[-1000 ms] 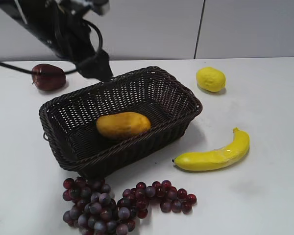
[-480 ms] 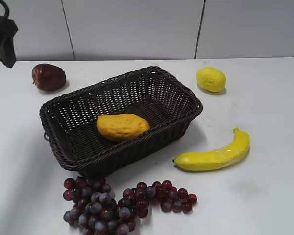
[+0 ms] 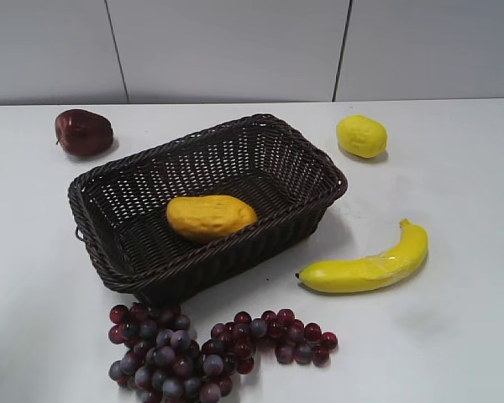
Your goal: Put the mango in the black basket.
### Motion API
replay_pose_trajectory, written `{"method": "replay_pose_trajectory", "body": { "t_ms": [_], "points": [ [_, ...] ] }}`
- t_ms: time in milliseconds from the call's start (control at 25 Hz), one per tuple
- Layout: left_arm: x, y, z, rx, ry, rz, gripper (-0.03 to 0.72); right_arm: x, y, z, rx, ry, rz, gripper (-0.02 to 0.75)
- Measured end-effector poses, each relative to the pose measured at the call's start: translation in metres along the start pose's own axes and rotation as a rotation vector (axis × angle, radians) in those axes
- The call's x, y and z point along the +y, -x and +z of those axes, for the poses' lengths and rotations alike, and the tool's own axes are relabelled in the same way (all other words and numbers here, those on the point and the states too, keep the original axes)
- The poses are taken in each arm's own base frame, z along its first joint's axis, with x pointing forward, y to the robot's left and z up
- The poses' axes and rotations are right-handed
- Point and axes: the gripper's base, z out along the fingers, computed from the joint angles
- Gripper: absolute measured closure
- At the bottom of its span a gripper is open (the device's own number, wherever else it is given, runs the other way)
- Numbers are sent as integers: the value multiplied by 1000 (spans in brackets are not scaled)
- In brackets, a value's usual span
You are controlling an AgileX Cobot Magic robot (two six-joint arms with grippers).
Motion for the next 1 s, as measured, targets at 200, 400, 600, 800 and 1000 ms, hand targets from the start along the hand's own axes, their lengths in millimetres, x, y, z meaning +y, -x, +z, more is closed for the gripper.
{"method": "replay_pose_trajectory", "body": {
  "t_ms": [200, 400, 600, 800, 1000],
  "points": [
    [-1, -57, -16, -129, 20, 1, 114, 0, 0, 0, 0, 0, 0, 146],
    [1, -108, -25, -333, 90, 20, 114, 0, 0, 0, 0, 0, 0, 146],
    [-1, -159, -31, -538, 107, 15, 114, 0, 0, 0, 0, 0, 0, 146],
    [-3, -196, -25, -715, 108, 9, 114, 0, 0, 0, 0, 0, 0, 146],
    [-4, -211, -29, -812, 112, 7, 115, 0, 0, 0, 0, 1, 1, 146]
  ]
}}
